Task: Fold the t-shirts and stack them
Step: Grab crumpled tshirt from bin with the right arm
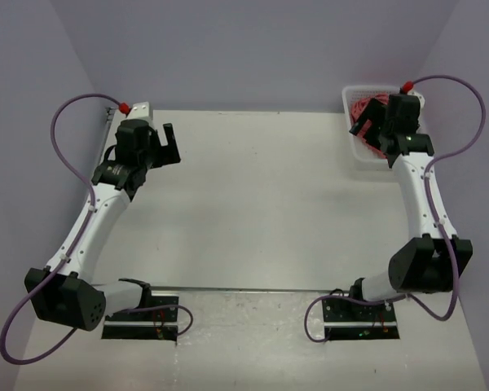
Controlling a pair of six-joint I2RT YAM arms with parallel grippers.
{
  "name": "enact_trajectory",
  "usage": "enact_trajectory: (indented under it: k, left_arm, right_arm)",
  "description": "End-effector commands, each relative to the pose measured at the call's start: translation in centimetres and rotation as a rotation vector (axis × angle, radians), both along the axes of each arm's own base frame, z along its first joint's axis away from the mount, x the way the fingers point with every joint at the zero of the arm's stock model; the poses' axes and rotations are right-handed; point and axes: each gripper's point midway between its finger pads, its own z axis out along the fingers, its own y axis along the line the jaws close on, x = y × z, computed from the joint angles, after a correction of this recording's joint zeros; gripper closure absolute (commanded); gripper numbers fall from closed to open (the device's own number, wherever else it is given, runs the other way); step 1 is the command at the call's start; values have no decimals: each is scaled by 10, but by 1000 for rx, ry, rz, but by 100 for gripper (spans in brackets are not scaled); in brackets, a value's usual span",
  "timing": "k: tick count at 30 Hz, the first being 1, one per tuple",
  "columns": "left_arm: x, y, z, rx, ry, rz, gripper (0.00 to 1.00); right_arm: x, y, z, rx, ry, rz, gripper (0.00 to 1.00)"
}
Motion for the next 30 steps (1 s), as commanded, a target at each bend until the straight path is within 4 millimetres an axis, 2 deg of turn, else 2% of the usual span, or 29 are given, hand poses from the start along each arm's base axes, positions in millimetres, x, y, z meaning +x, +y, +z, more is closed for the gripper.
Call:
enact_trajectory:
  k: [1,2,3,5,6,7,8,11,14,16,17,18,20,21,22,23,24,25,26,30]
  left_arm:
    - [-4,-1,18,-16,-57,-18,0]
    - [-5,-1,19,-15,-57,-17,0]
    - [-6,0,21,-14,-53,-12,0]
    - [-8,2,22,-11,-51,-5,0]
    - [-9,2,23,-14,-54,-3,0]
    - [-10,1,24,-18,-55,-5,0]
    - [-11,1,24,-21,-57,-3,0]
    - [-11,-1,22,-32,-51,-9,0]
    - [-10,-3,19,-38,-41,-15,0]
    - [-9,-4,17,-46,-36,-15,0]
    - [-8,-6,16,-52,-34,-18,0]
    - [-6,-6,15,-52,-33,-18,0]
    - [-4,-7,14,-59,-26,-17,0]
    - [-2,-8,12,-62,-20,-18,0]
    - [-1,-9,11,-66,-19,-19,0]
    - [-1,-10,10,-70,-19,-22,0]
    - [2,-11,8,-72,-17,-22,0]
    - [3,-11,6,-74,-14,-19,0]
    - [3,-13,4,-91,-9,-15,0]
    - [4,-19,-8,-124,-5,-22,0]
  right_arm:
    - [-31,6,40,11,-140,2,1]
    - [-45,7,52,6,-176,2,1]
    - [-51,3,45,-10,-161,-9,1]
    - [-58,2,51,-24,-176,-9,1]
    - [-62,1,47,-26,-146,-12,1]
    - [-63,-2,49,-29,-133,-27,1]
    - [-62,-3,59,-33,-141,-36,1]
    - [-57,-4,55,-27,-92,-43,1]
    - [-42,-15,68,-69,-121,-79,1]
    - [-26,-23,64,-100,-109,-93,1]
    - [-19,-26,71,-106,-123,-98,1]
    - [-4,-27,58,-111,-95,-81,1]
    - [14,-31,56,-120,-93,-68,1]
    - [22,-36,50,-129,-77,-78,1]
    - [37,-42,29,-128,-29,-87,1]
    - [45,-51,30,-112,-38,-102,1]
    - [53,-56,23,-94,-29,-100,1]
    - [68,-59,-2,-62,14,-89,1]
    - [78,-73,5,-48,-10,-113,1]
    - [106,-104,-25,-23,43,-155,1]
